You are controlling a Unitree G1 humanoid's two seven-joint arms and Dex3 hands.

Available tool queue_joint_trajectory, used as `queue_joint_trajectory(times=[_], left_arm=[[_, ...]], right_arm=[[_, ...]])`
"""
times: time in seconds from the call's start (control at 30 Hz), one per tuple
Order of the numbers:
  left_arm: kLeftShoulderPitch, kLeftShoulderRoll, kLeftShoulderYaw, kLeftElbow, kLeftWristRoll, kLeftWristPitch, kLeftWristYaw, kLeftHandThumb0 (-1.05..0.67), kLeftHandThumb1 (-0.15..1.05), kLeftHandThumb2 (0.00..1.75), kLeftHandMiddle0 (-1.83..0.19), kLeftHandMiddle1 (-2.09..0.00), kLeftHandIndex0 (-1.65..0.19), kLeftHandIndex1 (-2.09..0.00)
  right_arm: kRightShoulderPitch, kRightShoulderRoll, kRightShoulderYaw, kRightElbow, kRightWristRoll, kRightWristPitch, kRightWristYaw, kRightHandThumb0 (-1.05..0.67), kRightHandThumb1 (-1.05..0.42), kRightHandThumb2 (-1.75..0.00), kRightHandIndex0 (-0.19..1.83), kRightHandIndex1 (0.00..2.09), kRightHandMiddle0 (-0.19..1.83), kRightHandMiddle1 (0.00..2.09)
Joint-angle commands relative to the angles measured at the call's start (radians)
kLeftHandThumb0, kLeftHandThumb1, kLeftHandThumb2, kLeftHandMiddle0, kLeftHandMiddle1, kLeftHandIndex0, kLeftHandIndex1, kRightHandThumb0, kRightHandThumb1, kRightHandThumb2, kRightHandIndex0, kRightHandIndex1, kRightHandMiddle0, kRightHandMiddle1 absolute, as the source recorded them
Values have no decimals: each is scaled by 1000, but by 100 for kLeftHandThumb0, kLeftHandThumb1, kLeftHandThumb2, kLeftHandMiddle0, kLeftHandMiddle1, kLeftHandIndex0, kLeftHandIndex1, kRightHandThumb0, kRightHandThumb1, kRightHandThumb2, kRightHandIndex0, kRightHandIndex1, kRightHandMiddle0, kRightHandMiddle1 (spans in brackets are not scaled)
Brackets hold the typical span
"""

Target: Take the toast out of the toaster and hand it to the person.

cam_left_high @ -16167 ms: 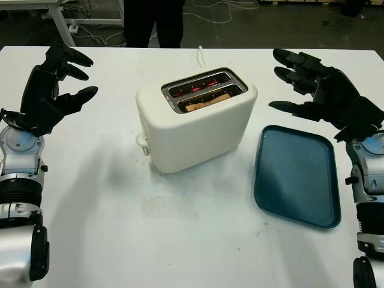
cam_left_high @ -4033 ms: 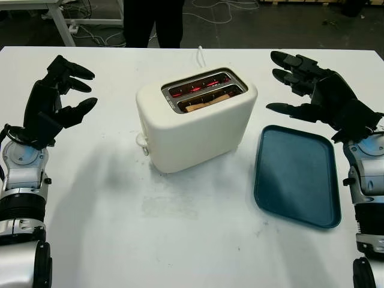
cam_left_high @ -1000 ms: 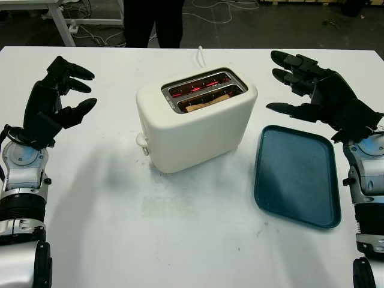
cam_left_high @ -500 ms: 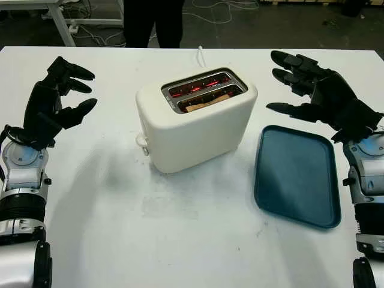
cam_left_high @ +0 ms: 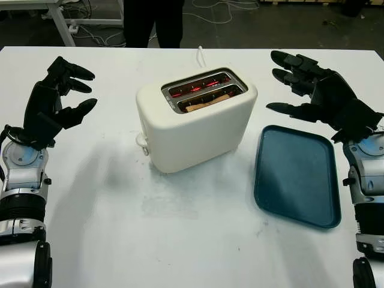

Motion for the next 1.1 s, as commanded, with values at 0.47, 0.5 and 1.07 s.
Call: queue_joint_trajectory(times=[0.47,0.5,1.07], left_arm=[[-11,1,3,4,4,-23,6,-105,92,27,-4,-157,-8,-144],[-9,0,4,2,3,-20,8,-105,92,27,-4,-157,-8,-145],[-4,1,-1,-6,12,-11,19,-105,92,26,-2,-161,-8,-147]], right_arm=[[0,3,2,12,3,-27,-1,-41,-84,0,33,1,31,0],[1,2,3,10,1,-26,-1,-41,-84,0,33,1,31,0],[3,5,0,6,10,-7,2,-41,-84,0,32,0,30,0]])
